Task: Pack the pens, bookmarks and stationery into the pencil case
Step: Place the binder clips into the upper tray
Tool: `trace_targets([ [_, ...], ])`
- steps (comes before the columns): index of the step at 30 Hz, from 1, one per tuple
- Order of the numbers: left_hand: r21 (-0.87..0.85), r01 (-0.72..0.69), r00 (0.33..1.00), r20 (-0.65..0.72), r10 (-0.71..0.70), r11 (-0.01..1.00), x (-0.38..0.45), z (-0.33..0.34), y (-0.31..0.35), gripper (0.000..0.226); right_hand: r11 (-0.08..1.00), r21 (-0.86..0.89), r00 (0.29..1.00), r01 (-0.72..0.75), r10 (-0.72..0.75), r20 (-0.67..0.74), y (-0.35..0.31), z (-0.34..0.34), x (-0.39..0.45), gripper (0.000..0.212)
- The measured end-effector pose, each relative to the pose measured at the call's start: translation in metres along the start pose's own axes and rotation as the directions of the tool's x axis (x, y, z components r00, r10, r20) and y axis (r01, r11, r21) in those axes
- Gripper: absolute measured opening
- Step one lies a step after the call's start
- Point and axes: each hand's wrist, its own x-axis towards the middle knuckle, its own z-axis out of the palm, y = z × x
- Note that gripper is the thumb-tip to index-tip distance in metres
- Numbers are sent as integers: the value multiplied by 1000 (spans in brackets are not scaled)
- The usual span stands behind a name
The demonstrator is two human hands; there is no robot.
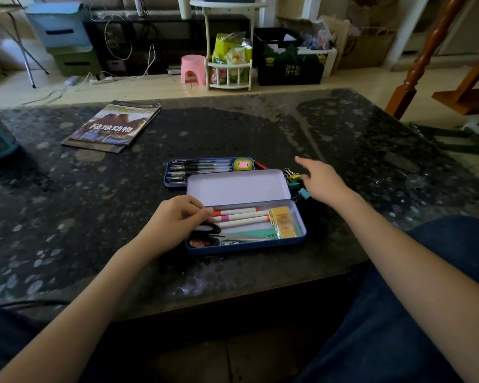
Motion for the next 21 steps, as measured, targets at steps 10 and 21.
trace_targets([
  [10,132,54,993,-109,-40,990,0,0,-8,23,991,-137,999,1,-8,-50,-4,5,-2,28],
  [21,119,89,992,-95,-78,989,2,3,-9,21,852,206,733,481,-520,439,-55,-30,-54,16],
])
